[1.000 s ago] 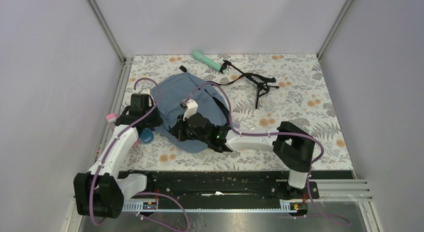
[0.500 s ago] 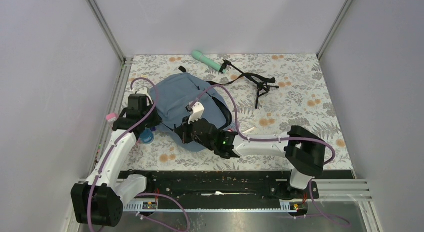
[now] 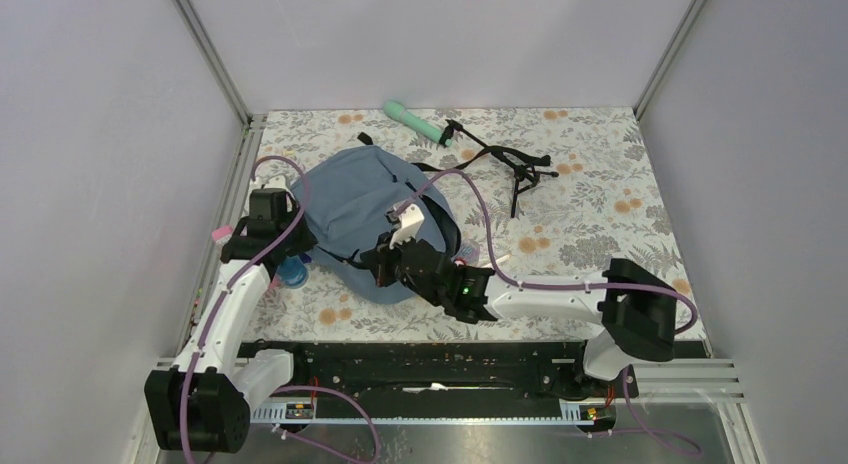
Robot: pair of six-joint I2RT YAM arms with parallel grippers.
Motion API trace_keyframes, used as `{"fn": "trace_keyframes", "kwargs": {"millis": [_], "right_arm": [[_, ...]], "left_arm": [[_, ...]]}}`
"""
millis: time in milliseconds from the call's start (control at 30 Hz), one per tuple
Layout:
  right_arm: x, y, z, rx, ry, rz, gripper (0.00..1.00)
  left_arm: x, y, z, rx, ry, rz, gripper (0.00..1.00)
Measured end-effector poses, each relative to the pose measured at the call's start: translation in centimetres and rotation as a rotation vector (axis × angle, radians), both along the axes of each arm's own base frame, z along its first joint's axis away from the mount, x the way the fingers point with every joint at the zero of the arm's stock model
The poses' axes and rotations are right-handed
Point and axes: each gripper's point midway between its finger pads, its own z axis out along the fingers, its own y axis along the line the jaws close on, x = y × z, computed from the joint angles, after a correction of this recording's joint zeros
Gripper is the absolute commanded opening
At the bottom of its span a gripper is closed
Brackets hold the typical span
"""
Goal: Pack the student bag
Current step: Zip the student bag at the center of the board.
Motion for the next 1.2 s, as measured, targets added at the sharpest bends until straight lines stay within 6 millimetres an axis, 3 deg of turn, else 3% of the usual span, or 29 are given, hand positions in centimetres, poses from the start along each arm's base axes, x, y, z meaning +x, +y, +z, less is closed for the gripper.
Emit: {"fn": "trace_keyframes", "kwargs": {"millis": [200,333,467,567,633,833,1000,1200], "right_arm": [[-0.3,-0.8,3.6,0.079,-0.052,-0.019,0.0],[-0.4,-1.0,4.4,0.094,-0.07,-0.023,0.02],[-0.8,-0.5,3.9,0.06,-0.078,0.021,0.32],[-1.1,1.0,3.1,0.02,-0.059,0.086,0.57],[-1.0,1.5,2.8,0.009,-0.04,0.117,0.63],[0.4,1.4,1.9,-0.033,0.012,0.149,0.64],[0.3,3.4,1.6,-0.045,0.042,0.2,0.58],[0.7,4.8,-0.2,-0.109,0.079,0.209,0.51]], "left_arm": [[0.1,1.5,-0.1,0.027,0.003,0.056,0.0],[0.1,1.5,-0.1,0.027,0.002,0.056,0.0],[0.1,1.5,0.2,0.025,-0.012,0.049,0.0],[0.1,1.4,0.5,0.022,-0.022,0.044,0.0],[0.1,1.4,0.5,0.022,-0.022,0.044,0.0],[0.1,1.2,0.5,0.015,-0.022,0.034,0.0],[0.1,1.1,0.5,0.013,-0.023,0.028,0.0],[0.1,1.1,0.5,0.011,-0.023,0.026,0.0]]}}
